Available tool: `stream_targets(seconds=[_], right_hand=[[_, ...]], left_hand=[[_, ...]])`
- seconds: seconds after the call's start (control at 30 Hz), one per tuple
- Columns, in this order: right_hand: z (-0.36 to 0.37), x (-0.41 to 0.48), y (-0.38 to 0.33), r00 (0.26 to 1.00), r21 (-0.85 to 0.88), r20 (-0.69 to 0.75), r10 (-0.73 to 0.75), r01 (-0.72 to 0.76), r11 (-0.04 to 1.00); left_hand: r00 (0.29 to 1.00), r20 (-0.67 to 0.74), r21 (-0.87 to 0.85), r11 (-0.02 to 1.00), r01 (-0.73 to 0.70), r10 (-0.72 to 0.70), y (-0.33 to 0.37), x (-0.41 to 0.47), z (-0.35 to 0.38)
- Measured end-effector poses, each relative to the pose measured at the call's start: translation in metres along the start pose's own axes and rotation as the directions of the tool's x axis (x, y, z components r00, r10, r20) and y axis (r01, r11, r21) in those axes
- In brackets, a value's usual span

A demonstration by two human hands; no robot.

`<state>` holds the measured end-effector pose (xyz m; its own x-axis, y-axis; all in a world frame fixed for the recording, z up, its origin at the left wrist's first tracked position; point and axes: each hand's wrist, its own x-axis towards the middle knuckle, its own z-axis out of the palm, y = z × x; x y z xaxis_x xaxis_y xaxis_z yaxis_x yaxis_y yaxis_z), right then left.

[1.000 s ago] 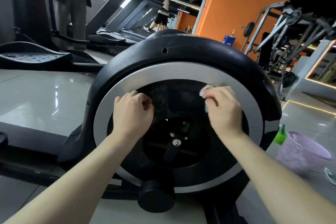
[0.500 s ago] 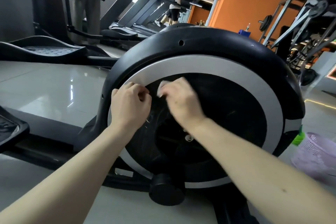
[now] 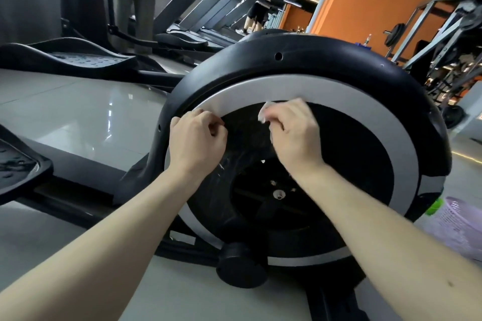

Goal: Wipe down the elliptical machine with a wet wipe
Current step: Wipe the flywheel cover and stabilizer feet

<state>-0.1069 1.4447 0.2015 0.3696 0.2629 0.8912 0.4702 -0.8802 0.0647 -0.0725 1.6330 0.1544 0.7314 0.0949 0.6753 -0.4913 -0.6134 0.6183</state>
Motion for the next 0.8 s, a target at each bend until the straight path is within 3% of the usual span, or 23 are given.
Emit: stream_targets(seconds=[0.13,0.33,0.43,0.57,0.67,0.8], right_hand=[[0.024,-0.021,-0.008,1.000,0.005,-0.006,-0.002,0.002,1.000],[0.050,-0.071,-0.020,0.939,0.134,0.318,-0.132,0.094,0.987],[0.023,-0.035,-0.006,0.971,0.091,0.210,-0.114,0.097,0.991],[-0.030,-0.021,0.022,0.999,0.011,0.035,0.029,-0.029,1.000],[-0.018,-0.045,0.005,0.970,0.004,-0.038,0.242,-0.242,0.970],[0.010,-0.064,-0.009,0.929,0.024,-0.166,0.331,-0.331,0.943]], left_hand=[[1.000,0.003,-0.007,1.000,0.005,-0.005,-0.003,-0.001,0.001],[0.998,0.054,0.030,0.999,-0.028,0.027,-0.013,-0.010,0.005],[0.997,0.067,0.026,0.999,-0.046,0.044,-0.012,-0.010,0.005],[0.997,0.043,-0.006,0.998,-0.068,0.068,-0.005,-0.010,0.008],[0.997,0.041,-0.008,0.998,-0.070,0.070,-0.003,-0.013,0.012],[0.995,0.069,-0.007,0.998,-0.065,0.066,0.001,-0.020,0.018]])
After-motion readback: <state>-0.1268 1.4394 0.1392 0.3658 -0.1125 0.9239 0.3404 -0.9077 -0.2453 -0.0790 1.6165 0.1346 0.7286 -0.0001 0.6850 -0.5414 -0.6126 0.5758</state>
